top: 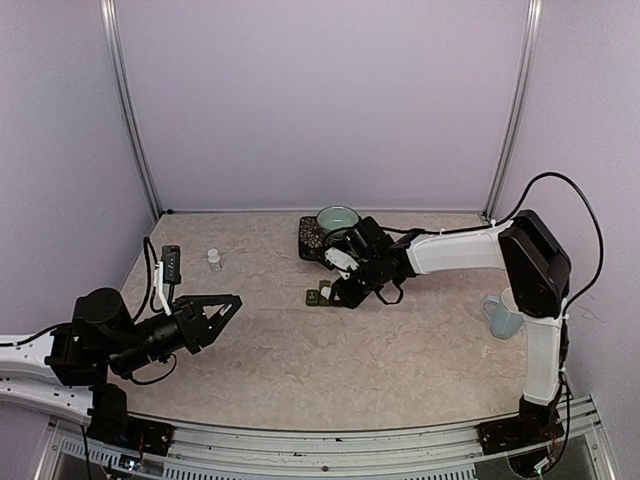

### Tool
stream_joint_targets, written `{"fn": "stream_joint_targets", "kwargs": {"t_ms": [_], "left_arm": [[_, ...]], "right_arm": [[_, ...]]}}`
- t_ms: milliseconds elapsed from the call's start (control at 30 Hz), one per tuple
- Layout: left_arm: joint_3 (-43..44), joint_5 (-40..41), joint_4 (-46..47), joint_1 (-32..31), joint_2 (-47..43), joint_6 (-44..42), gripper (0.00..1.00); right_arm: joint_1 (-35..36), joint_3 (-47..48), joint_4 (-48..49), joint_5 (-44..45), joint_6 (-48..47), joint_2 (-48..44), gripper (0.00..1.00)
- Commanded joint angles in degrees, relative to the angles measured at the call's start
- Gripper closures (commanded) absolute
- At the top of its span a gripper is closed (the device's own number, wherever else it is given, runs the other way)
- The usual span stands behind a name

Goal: Sort the pills into containers
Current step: Pour the pill into the compartment of the pill container.

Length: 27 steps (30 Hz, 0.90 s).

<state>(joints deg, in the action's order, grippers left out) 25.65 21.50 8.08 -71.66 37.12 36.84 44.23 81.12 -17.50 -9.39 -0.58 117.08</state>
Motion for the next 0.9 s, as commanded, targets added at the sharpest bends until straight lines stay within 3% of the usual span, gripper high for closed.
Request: {"fn": "stream_joint_targets", "kwargs": {"t_ms": [0,867], "left_arm": [[-0.11,0.7,0.98,-0.06,-0.56,-0.21,0.72],[-0.14,1.09,0.8,-0.04,-0.56,-0.29,0.72]], "right_arm": [[0.84,2.59,-3.28,0.33,-0.82,1.53,0.82],[1.19,8.27,-10.94,1.47,-0.83,3.63,0.82]]}}
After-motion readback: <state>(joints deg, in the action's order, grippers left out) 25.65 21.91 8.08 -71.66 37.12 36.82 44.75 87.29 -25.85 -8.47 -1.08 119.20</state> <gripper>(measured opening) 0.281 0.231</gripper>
